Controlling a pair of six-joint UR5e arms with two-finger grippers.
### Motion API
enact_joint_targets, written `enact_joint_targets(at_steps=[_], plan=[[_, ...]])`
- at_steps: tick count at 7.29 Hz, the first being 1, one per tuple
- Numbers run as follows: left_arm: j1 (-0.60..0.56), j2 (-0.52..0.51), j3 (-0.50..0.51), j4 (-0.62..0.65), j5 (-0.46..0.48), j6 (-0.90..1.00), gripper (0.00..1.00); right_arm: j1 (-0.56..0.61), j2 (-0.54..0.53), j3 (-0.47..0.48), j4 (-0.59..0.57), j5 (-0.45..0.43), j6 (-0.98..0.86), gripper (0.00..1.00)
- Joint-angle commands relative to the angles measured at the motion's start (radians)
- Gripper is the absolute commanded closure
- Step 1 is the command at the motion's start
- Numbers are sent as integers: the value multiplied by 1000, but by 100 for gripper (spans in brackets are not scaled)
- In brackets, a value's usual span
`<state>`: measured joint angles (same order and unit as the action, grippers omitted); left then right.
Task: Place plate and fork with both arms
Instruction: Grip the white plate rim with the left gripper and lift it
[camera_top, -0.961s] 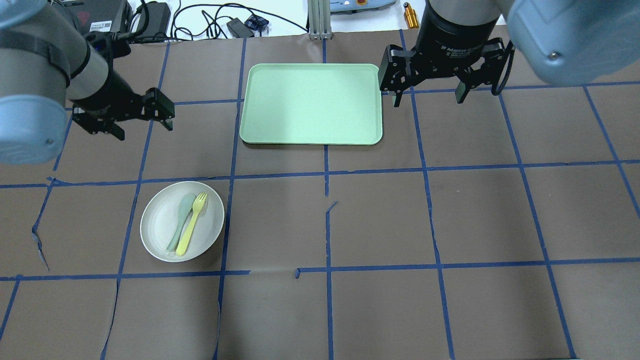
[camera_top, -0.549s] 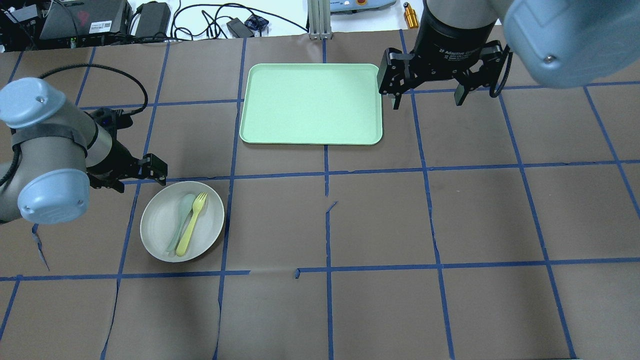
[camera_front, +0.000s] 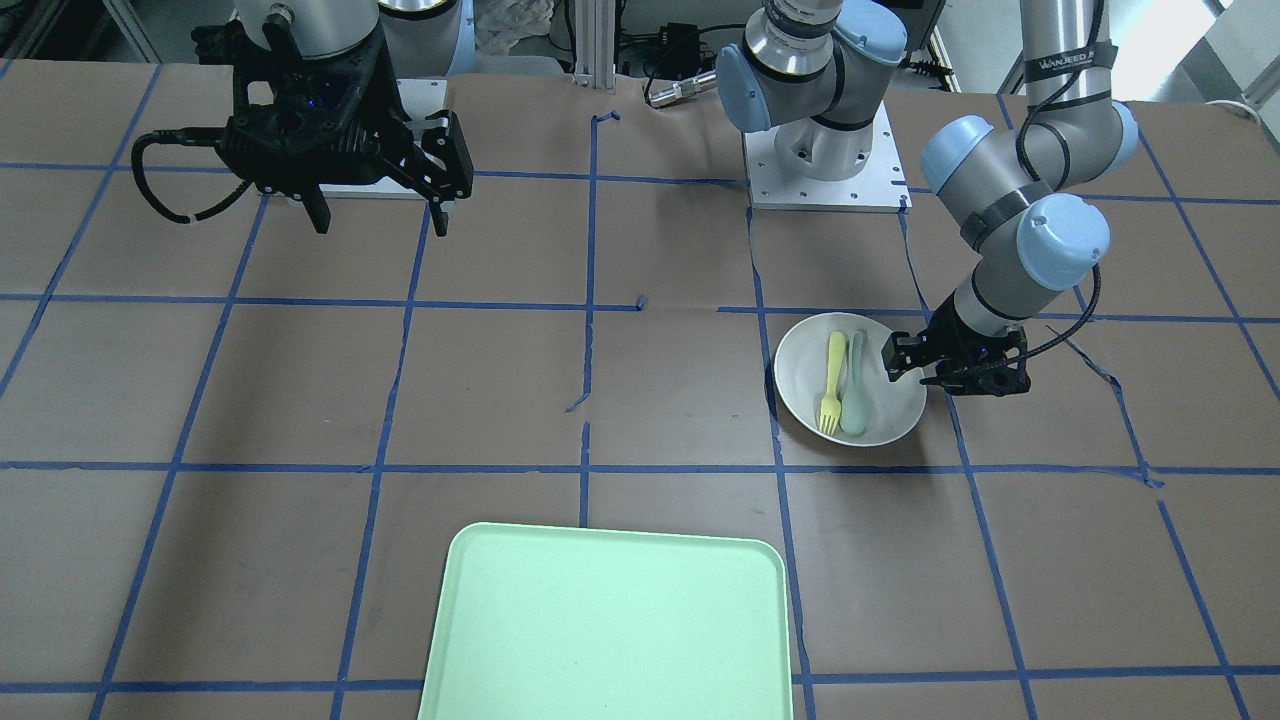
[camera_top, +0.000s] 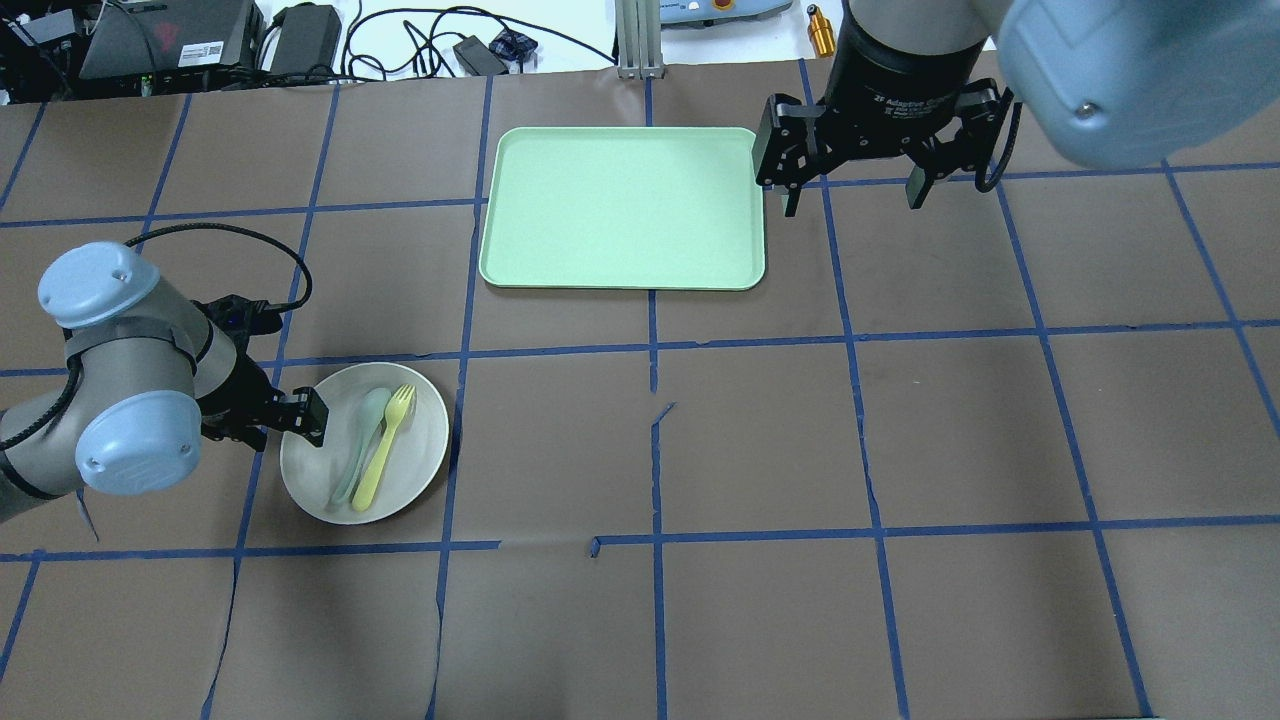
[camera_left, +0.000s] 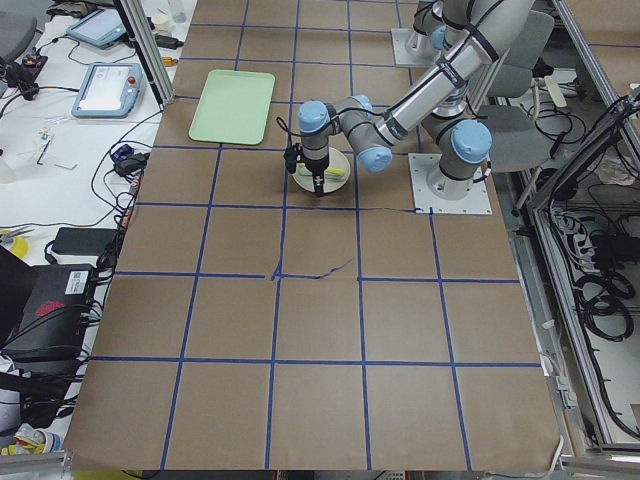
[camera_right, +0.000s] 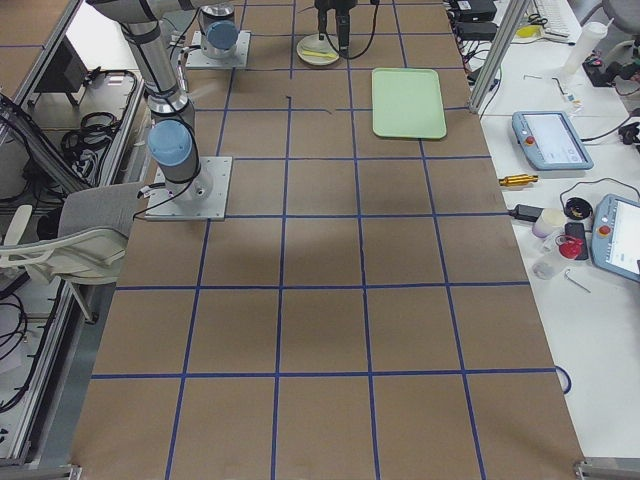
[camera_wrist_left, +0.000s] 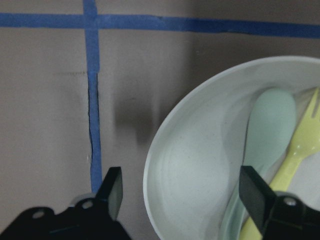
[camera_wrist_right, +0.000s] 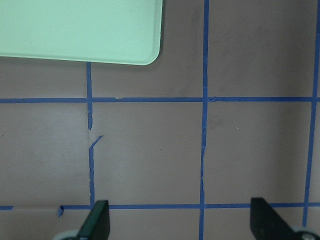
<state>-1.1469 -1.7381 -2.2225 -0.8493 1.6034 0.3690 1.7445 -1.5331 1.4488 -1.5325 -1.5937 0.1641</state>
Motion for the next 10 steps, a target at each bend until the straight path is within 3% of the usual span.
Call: enact_joint_targets(at_steps=[1, 2, 3, 5, 6, 7, 10], plan=[[36, -12, -17, 18, 6, 24, 86, 1, -1, -1, 0, 0, 0, 0], [35, -14, -13, 22, 1, 22, 100, 1, 1, 1, 0, 0, 0, 0], [29, -18, 7, 12, -22, 15, 100, 1, 1, 1, 0, 0, 0, 0], [27, -24, 49, -2, -220, 18, 100, 1, 1, -2, 0, 0, 0, 0], [26, -38, 113, -42, -378, 10, 100, 1, 1, -2, 0, 0, 0, 0], [3, -63, 212, -115, -461, -13, 100, 1, 1, -2, -2, 0, 0, 0], [-236, -265, 520, -154, -454, -288, 100, 1, 1, -1, -2, 0, 0, 0]])
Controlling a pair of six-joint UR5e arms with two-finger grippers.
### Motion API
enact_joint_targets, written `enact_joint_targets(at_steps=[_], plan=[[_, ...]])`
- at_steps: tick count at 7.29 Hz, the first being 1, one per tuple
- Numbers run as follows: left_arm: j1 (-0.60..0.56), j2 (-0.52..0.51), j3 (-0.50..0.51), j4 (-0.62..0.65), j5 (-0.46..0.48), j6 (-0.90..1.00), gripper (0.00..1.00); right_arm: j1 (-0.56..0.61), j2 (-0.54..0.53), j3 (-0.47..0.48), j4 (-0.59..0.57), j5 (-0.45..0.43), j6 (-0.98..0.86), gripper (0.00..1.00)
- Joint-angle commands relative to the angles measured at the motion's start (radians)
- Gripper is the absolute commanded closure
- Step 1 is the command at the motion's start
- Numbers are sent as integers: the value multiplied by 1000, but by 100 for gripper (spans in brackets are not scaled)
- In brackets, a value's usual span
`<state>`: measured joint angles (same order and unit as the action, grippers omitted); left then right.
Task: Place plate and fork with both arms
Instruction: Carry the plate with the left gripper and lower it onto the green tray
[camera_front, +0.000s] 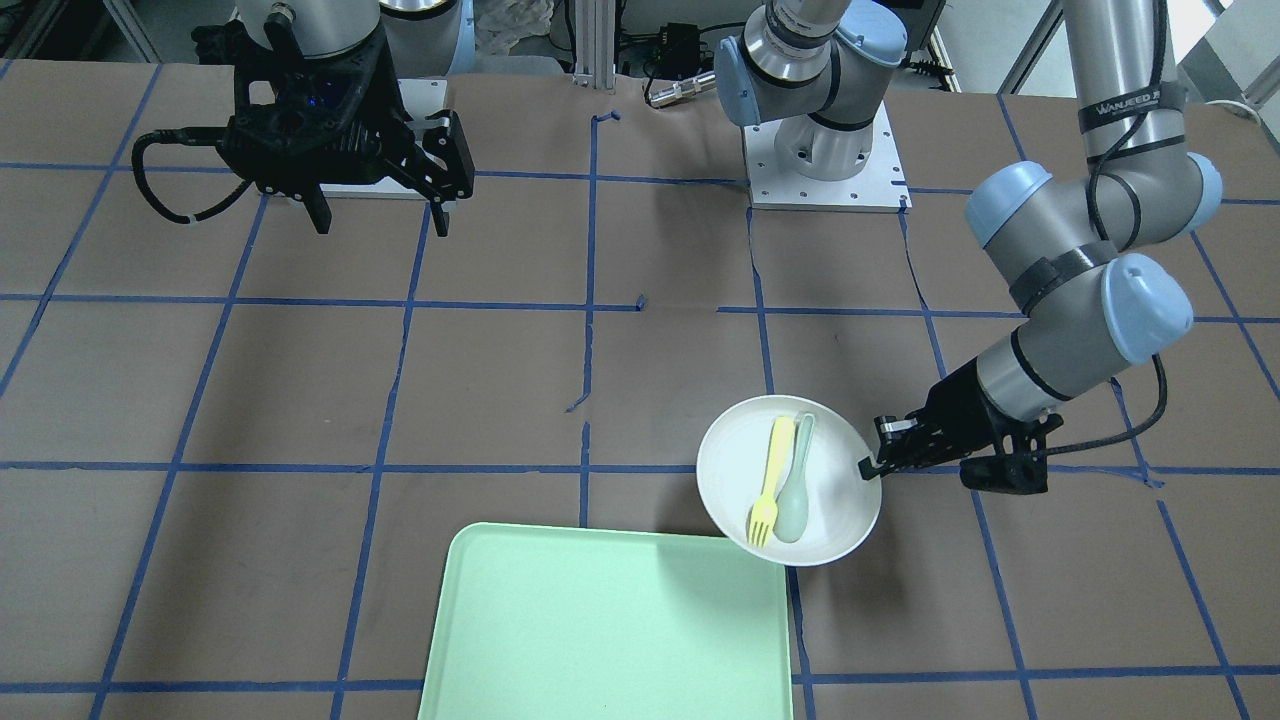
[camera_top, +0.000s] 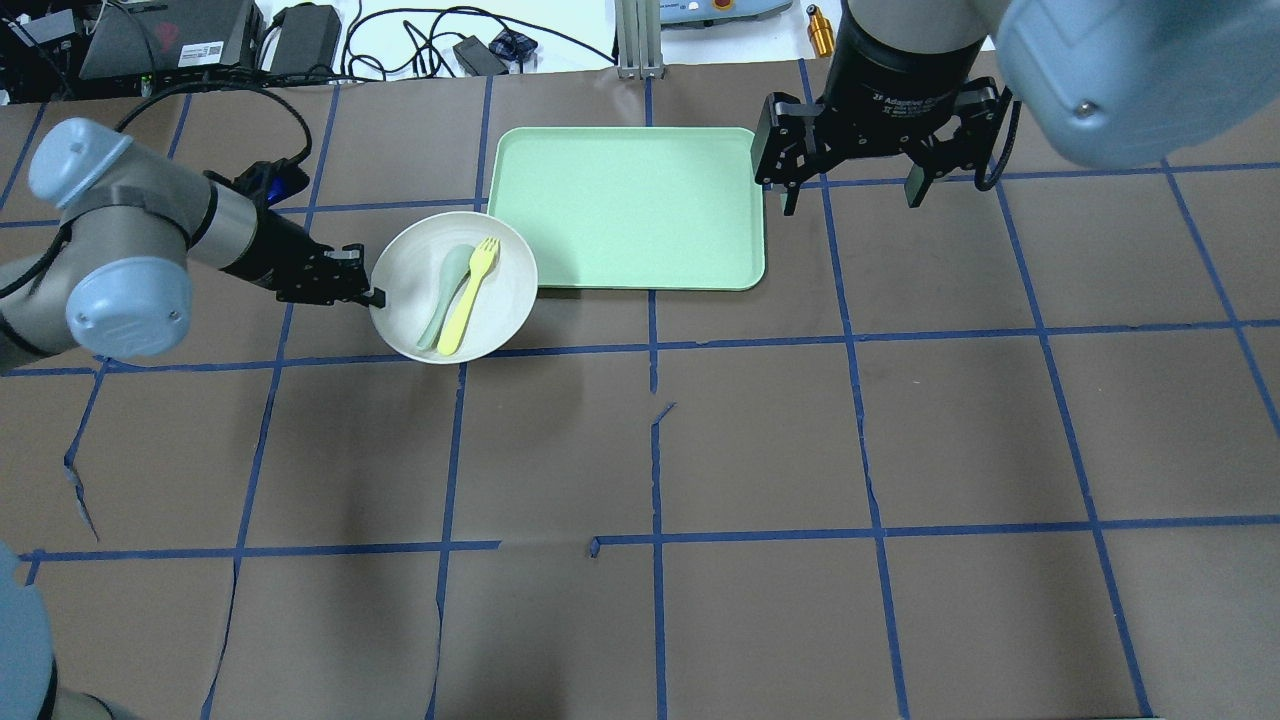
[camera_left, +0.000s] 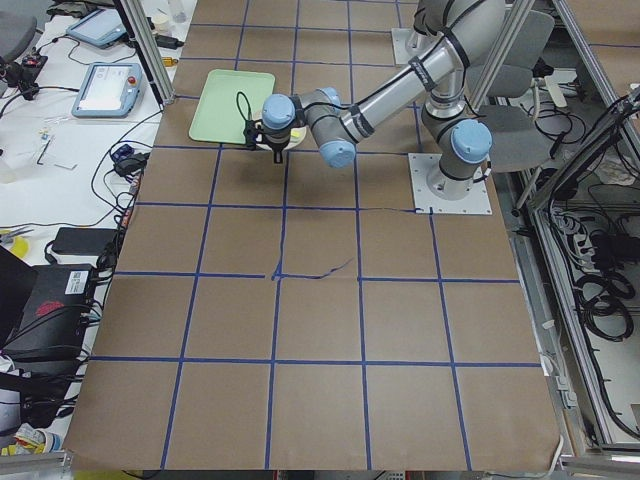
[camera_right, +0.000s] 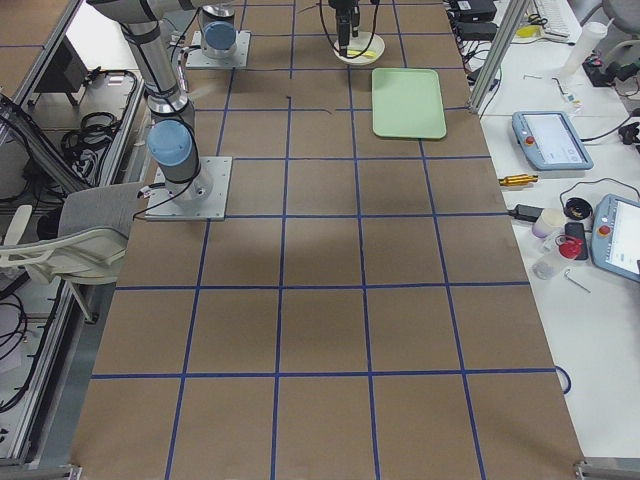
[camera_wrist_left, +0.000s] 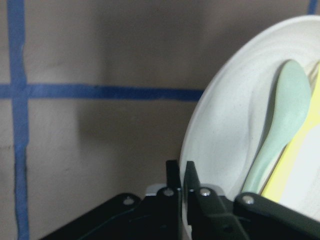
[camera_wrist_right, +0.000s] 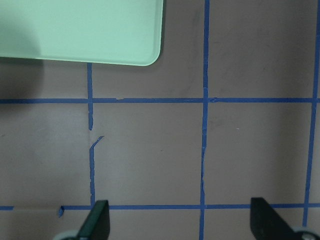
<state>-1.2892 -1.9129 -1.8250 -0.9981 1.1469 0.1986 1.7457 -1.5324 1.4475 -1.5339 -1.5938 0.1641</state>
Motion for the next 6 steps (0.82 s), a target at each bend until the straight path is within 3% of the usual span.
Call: enact_joint_targets(at_steps=[1, 3, 6], plan=[[-152, -157, 198, 10, 5, -221, 100, 0, 0, -1, 0, -3, -2, 0], [-231, -272, 320, 68, 31, -371, 100, 0, 0, 1, 0, -2, 0, 0], [-251, -379, 329, 283, 51, -478, 94, 0, 0, 1, 0, -2, -2, 0]])
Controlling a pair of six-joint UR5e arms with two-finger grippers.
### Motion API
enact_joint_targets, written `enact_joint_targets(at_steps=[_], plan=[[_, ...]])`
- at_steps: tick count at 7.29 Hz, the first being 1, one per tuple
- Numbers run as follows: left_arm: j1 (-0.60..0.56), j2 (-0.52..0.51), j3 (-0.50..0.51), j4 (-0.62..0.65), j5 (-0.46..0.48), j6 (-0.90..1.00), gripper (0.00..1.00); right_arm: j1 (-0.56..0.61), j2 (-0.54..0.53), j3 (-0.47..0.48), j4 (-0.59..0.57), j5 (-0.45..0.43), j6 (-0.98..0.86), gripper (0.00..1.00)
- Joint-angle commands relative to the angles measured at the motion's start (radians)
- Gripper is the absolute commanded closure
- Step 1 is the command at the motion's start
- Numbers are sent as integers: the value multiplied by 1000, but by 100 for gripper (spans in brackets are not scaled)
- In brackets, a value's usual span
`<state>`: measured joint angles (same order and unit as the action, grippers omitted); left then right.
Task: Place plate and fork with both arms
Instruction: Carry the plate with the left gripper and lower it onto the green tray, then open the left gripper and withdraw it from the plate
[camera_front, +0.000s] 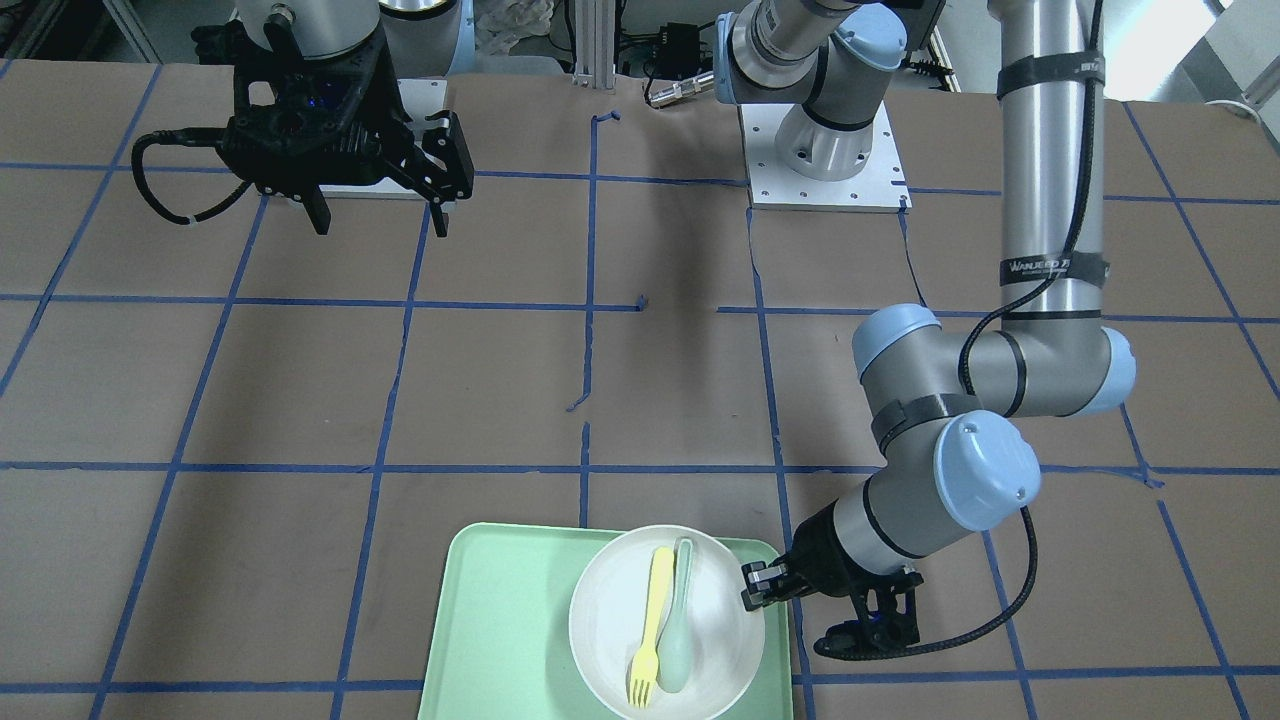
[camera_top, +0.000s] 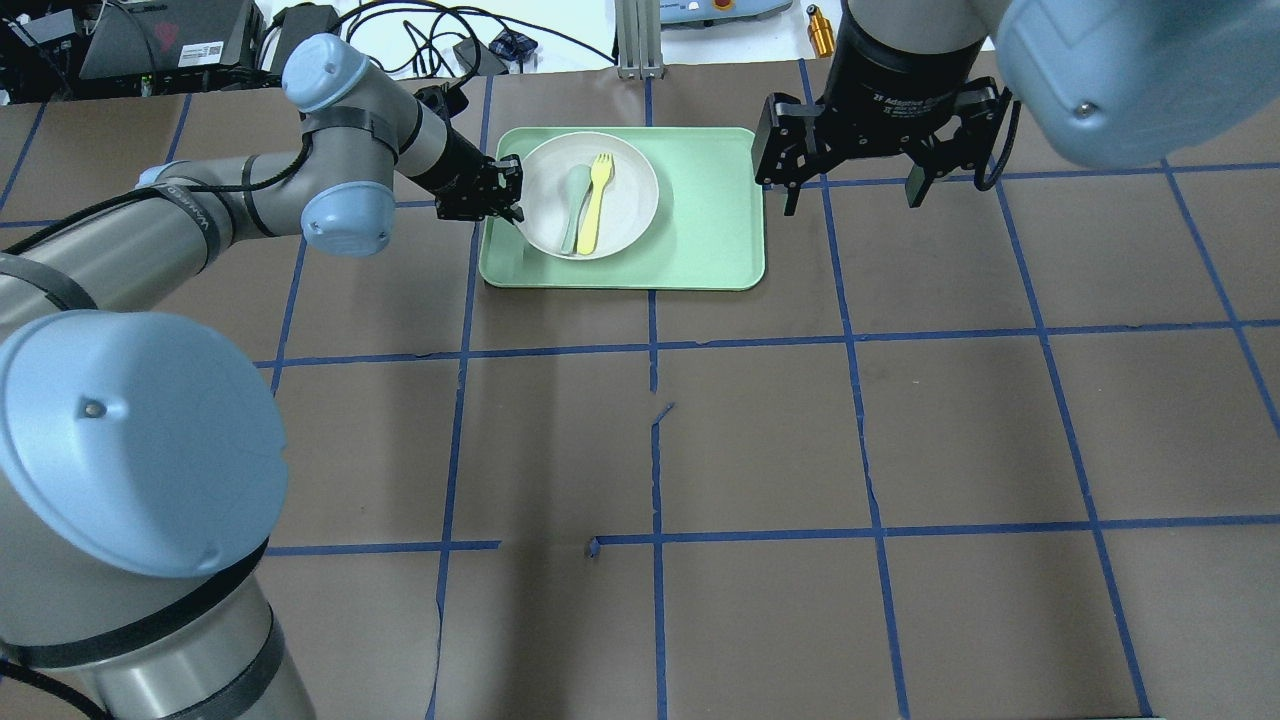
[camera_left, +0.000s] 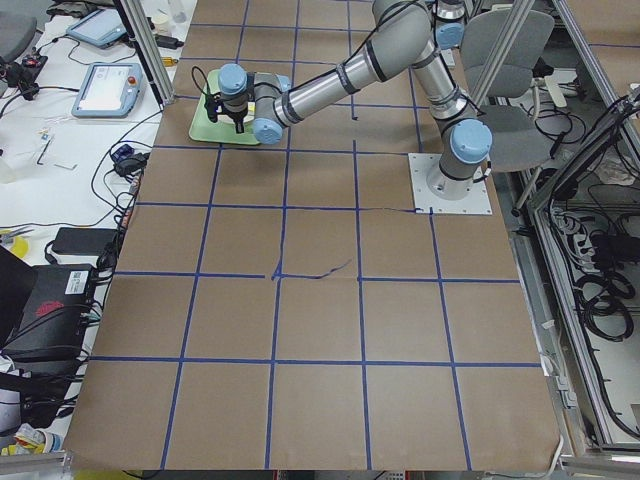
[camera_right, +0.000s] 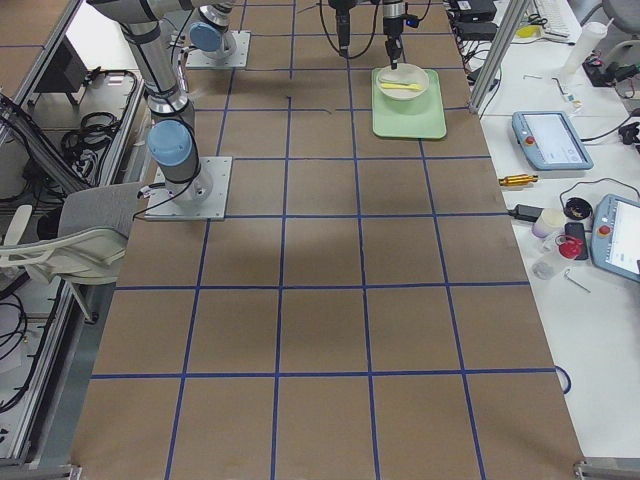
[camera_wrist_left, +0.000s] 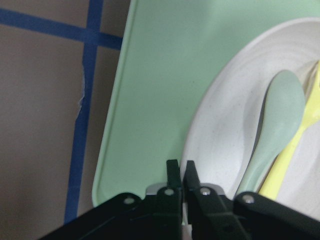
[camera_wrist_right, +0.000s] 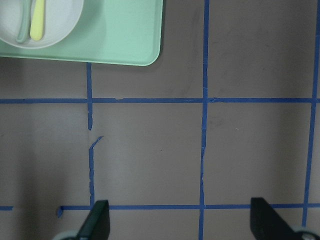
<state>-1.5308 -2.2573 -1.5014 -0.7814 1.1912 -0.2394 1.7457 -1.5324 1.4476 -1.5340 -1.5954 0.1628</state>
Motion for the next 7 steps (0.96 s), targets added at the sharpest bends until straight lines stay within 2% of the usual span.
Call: enact_joint_targets(at_steps=[1, 2, 3, 4, 5, 6, 7], plan=[[-11, -44, 12, 82, 8, -57, 83, 0, 0, 0, 0, 0, 0, 0], [-15, -45, 23, 83, 8, -78, 77, 0, 0, 0, 0, 0, 0, 0], [-20, -50, 32, 83, 8, -83, 53, 0, 0, 0, 0, 0, 0, 0], [-19, -27, 26, 76, 18, -43, 1, 0, 0, 0, 0, 0, 0, 0], [-14, 19, 17, 20, 101, -28, 0, 0, 0, 0, 0, -1, 0, 0], [-14, 91, 15, -104, 213, -25, 0, 0, 0, 0, 0, -1, 0, 0], [-11, 192, 10, -263, 238, -14, 0, 0, 0, 4, 0, -1, 0, 0]])
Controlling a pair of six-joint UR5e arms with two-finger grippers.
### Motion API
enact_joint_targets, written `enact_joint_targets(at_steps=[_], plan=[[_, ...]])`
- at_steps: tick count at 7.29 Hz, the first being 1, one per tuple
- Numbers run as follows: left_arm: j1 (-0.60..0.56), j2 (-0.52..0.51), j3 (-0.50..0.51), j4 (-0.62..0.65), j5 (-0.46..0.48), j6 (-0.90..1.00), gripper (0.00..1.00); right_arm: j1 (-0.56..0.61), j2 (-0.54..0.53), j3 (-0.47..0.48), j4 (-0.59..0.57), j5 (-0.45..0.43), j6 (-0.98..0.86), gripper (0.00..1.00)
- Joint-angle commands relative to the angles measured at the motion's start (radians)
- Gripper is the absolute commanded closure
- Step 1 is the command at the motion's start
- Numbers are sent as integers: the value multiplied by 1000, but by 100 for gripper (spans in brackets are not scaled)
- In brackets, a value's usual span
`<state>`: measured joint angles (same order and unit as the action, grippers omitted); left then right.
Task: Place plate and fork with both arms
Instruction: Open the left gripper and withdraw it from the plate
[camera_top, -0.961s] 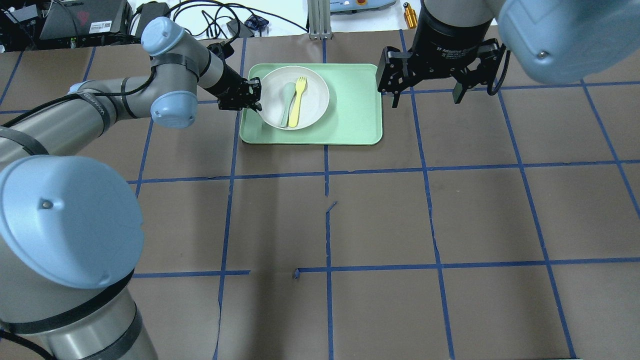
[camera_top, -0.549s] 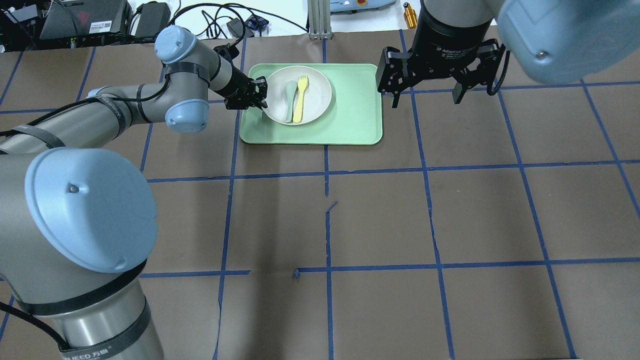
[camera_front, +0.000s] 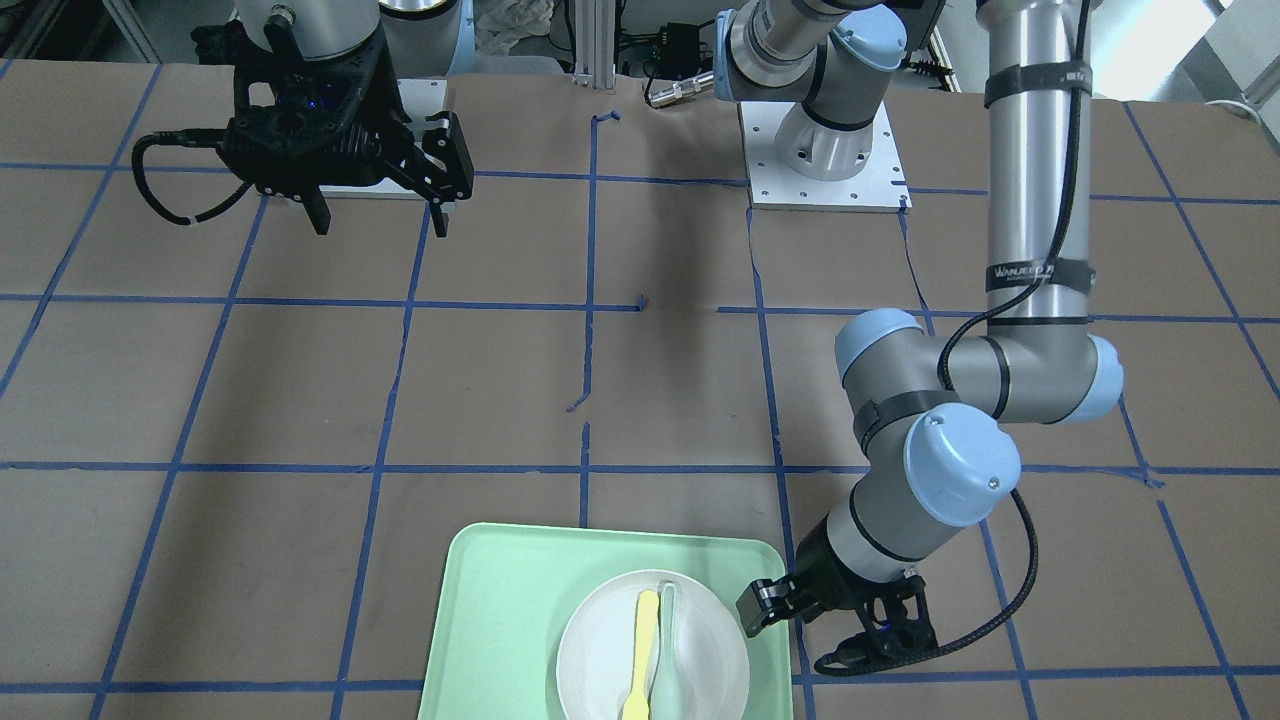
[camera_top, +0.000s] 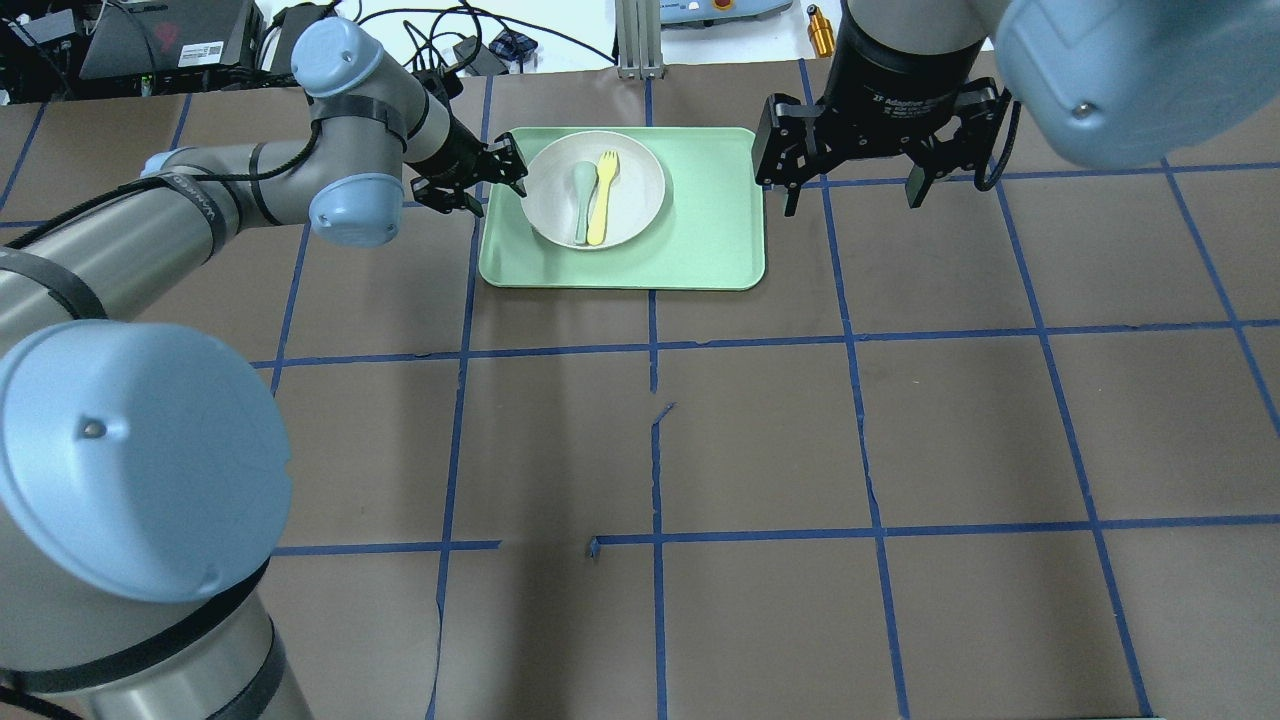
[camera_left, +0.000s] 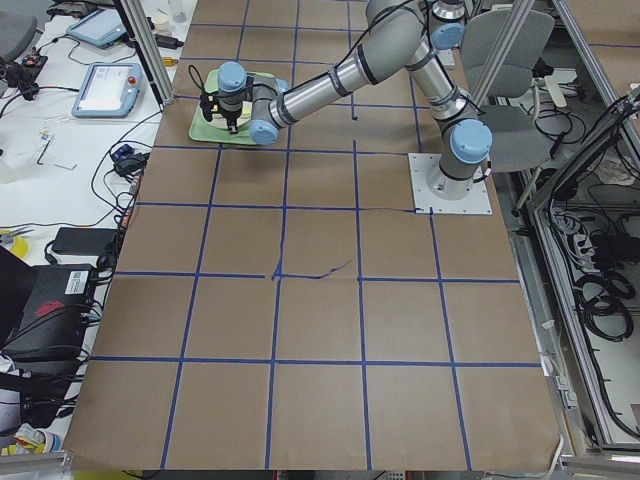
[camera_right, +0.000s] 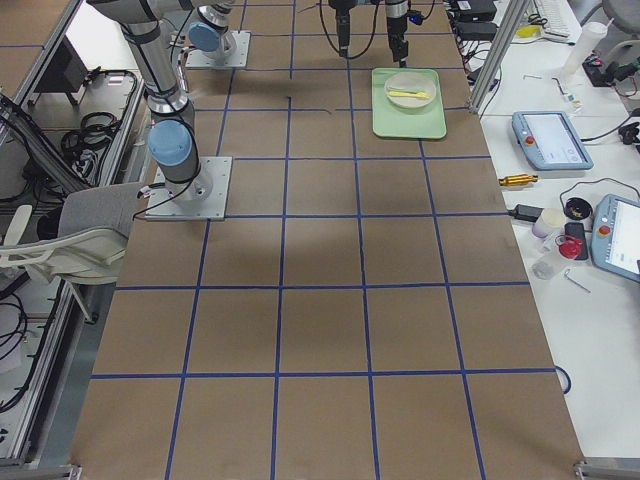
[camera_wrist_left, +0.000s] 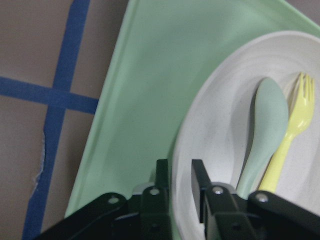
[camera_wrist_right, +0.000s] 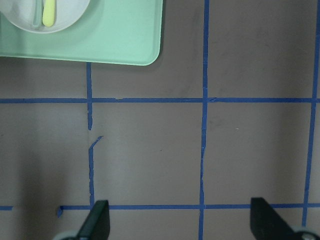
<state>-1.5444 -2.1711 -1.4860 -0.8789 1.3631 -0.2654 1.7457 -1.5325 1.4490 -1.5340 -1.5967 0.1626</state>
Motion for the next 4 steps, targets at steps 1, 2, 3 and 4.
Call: enact_joint_targets(at_steps=[1, 2, 3, 4], plan=[[1, 213, -7, -324, 132, 44, 0, 0, 0, 8, -3, -2, -3, 0], [-9, 318, -14, -412, 195, 45, 0, 2, 2, 11, -15, 0, -2, 0], [-14, 420, -43, -518, 212, 45, 0, 2, 3, 8, -20, 0, -2, 0], [-17, 513, -96, -579, 205, 45, 0, 3, 18, 10, -37, 7, 3, 0]])
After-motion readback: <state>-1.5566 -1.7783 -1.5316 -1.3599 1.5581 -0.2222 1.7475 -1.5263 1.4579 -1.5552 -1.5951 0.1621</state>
